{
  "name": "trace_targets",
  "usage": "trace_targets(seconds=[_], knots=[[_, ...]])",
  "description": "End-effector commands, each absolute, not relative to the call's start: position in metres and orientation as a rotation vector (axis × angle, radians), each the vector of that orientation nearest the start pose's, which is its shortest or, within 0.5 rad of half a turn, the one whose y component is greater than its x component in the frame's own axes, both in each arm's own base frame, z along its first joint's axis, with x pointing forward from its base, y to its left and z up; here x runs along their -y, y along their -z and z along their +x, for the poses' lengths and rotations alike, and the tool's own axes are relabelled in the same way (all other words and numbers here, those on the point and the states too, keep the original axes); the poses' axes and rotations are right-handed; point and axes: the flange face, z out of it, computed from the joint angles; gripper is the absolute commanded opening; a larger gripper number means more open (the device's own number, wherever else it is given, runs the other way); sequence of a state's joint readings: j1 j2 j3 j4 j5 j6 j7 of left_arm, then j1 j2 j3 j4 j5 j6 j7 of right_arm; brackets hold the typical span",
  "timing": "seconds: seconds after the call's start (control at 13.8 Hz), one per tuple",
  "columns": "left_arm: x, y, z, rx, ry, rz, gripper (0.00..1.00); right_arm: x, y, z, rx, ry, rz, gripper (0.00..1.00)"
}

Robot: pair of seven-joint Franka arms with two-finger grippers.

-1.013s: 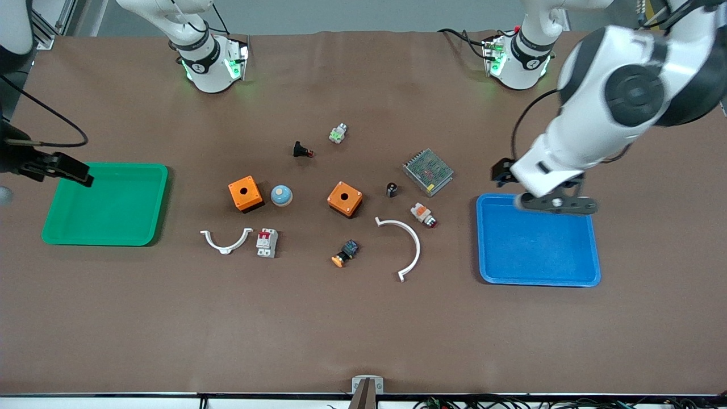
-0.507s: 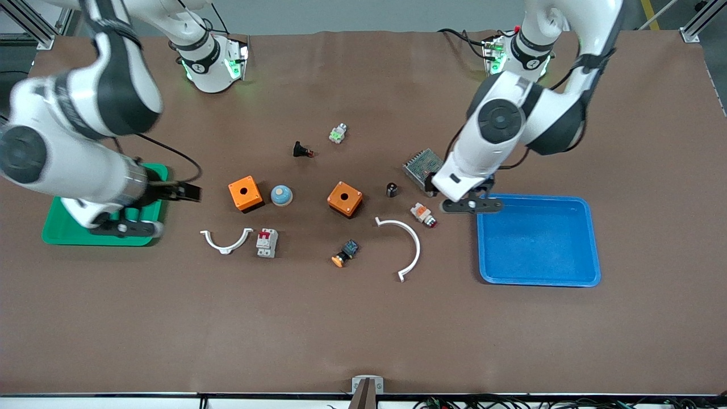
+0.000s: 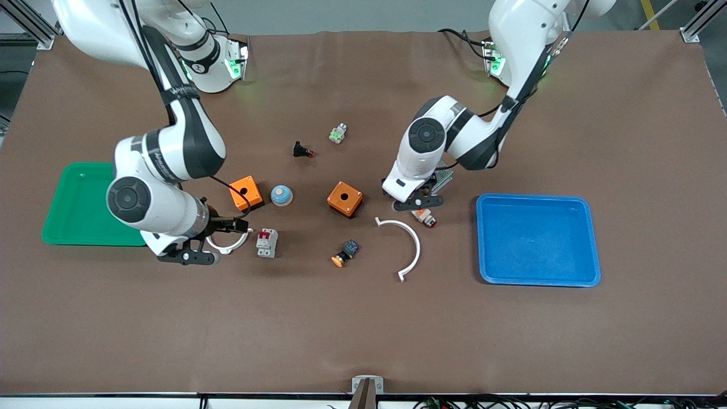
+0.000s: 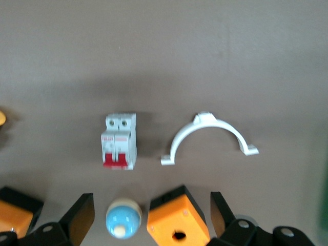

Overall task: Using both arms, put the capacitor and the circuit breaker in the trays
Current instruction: 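Lower the left gripper onto the capacitor while the right gripper reaches the breaker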

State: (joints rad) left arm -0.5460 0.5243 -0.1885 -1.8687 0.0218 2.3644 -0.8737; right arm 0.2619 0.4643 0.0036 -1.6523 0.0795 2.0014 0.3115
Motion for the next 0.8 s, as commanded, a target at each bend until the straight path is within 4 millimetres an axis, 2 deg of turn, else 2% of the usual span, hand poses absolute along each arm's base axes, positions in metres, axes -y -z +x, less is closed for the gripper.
trace_targets(seconds=[0.0,0.43,0.51,0.58,0.72], knots=[[0.432,-0.225,0.472,0.263,-0.116,-3.169,0.72,-0.19,-0.316,0.633,-0.174,-0.163,-3.08,1.0],[0.447,-0.199,0.46,0.287,-0.108,-3.185,0.64,-0.221,-0.274,0.633,-0.214,-0.115,-3.081,1.0],[0.447,-0.195,0.459,0.3,-0.114,-3.181,0.61,-0.224,-0.266,0.634,-0.211,-0.104,-3.078,1.0],[0.447,-0.193,0.459,0.299,-0.117,-3.178,0.54,-0.226,-0.256,0.634,-0.207,-0.096,-3.079,1.0],[0.449,-0.193,0.457,0.295,-0.118,-3.179,0.31,-0.226,-0.242,0.634,-0.209,-0.104,-3.083,1.0]])
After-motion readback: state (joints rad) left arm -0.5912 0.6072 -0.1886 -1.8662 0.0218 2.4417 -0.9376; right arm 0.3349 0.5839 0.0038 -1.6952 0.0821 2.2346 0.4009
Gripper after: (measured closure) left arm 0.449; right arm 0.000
